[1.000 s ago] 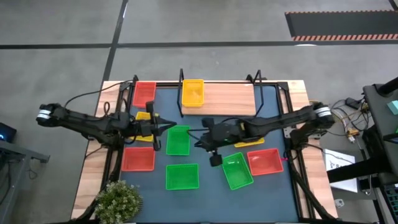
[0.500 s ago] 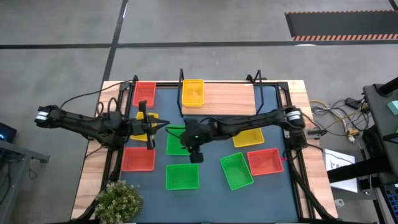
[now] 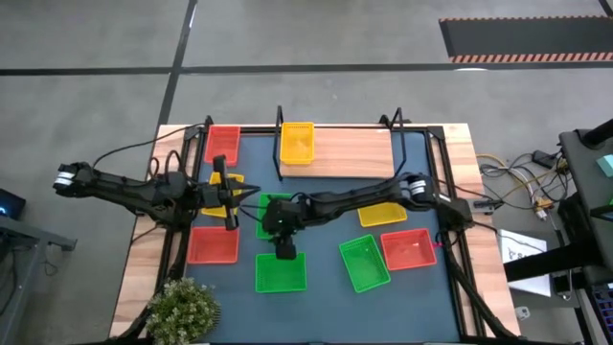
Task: Stack baskets on shelf by color
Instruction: Put the top green bin on the shelf
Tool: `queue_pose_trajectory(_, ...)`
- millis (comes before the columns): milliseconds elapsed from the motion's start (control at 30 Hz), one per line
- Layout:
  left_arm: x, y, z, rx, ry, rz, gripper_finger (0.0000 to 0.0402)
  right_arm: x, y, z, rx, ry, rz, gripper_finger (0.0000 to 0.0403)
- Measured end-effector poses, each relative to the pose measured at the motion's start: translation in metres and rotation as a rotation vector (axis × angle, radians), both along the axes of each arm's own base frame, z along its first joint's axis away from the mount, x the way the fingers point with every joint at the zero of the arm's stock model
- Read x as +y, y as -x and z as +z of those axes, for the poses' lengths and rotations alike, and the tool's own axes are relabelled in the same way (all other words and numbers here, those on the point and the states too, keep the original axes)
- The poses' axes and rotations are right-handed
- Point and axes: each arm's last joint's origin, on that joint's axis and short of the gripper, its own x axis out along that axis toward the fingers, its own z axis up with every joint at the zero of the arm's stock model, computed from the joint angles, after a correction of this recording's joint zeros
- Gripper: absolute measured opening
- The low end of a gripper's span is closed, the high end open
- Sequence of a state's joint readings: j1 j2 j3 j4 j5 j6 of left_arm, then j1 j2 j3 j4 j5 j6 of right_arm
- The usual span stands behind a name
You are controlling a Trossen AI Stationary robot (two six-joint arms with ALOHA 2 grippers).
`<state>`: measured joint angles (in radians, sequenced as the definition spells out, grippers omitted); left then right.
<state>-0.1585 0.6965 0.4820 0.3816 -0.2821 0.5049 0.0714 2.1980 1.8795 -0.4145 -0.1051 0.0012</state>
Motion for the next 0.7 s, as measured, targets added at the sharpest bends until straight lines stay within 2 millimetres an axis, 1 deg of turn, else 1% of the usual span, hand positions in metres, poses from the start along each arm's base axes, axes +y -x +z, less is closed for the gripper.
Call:
queue_pose_trajectory(100,0.0,0.0,0.0,-0.001,0.0,0.0,0.0,0.0,-0.003,-0.012,0.026,0.001,0.0,0.0166)
queue_pose_trajectory(167,0.0,0.0,0.0,0.004,-0.001,0.0,0.0,0.0,-0.004,-0.016,0.032,0.002,0.0,0.0166)
queue_pose_trajectory(300,0.0,0.0,0.0,0.001,0.0,0.0,0.0,0.0,-0.005,-0.017,0.027,-0.004,-0.006,0.0166)
queue_pose_trajectory(400,0.0,0.0,0.0,0.001,0.0,0.0,0.0,0.0,-0.006,-0.023,0.042,-0.002,-0.006,0.0154)
queue_pose_trajectory(500,0.0,0.0,0.0,0.0,0.0,0.0,0.0,0.0,-0.006,-0.026,0.048,0.002,-0.002,0.0122)
queue_pose_trajectory(700,0.0,0.0,0.0,0.0,0.0,0.0,0.0,0.001,-0.006,-0.025,0.045,0.001,0.006,0.0025)
